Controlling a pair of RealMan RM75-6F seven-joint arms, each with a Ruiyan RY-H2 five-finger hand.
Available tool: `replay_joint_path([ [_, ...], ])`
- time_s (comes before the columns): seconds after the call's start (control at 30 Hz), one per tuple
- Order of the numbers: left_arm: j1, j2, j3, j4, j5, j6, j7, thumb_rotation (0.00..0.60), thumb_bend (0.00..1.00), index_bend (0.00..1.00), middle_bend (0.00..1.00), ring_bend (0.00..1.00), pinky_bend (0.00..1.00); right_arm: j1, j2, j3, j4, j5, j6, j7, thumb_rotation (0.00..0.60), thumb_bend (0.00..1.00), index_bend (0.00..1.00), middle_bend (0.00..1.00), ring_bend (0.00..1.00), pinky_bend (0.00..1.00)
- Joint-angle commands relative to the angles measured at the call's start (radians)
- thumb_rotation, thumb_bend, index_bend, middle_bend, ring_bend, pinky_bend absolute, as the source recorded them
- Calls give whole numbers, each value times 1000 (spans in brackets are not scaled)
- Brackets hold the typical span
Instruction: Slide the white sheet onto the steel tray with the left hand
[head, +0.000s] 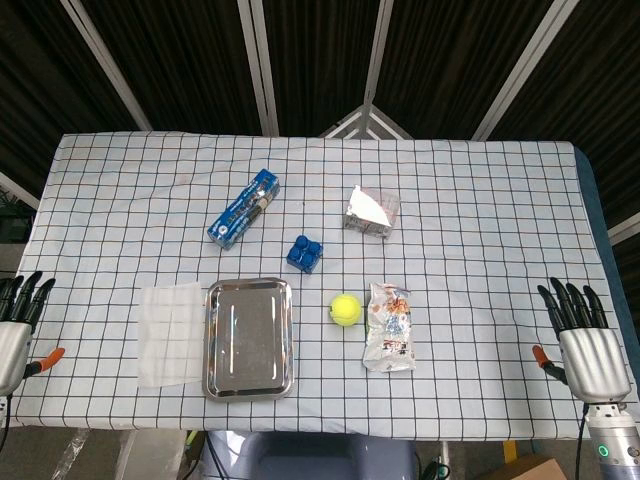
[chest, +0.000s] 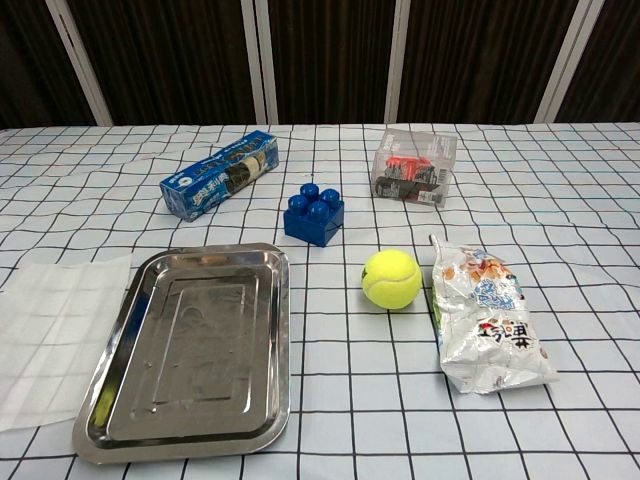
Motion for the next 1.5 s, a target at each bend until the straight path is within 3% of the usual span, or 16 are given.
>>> replay_joint_path([
  [0.03,0,0,0,0,-1,-1,1,600,8,0,0,0,48,2,0,-1,-1,-1,-2,-2,600,314,0,0,0,0],
  [0.43,-5,12,24,-14,4,-40,17,600,8,3,0,0,48,4,3,-3,-9,5,-13,6,600,314,0,0,0,0],
  [0.73,-52,47,98,-28,53,-183,95,600,101,291,0,0,93,5,5,-5,-13,13,-24,7,600,314,0,0,0,0],
  [1.07,-105,-39,140,-31,116,-299,271,600,157,397,0,0,93,5,2,-6,-15,12,-23,4,600,314,0,0,0,0],
  [1.5,-143,-134,140,-25,82,-396,435,600,164,408,0,0,93,4,7,-4,-14,16,-22,32,600,313,0,0,0,0],
])
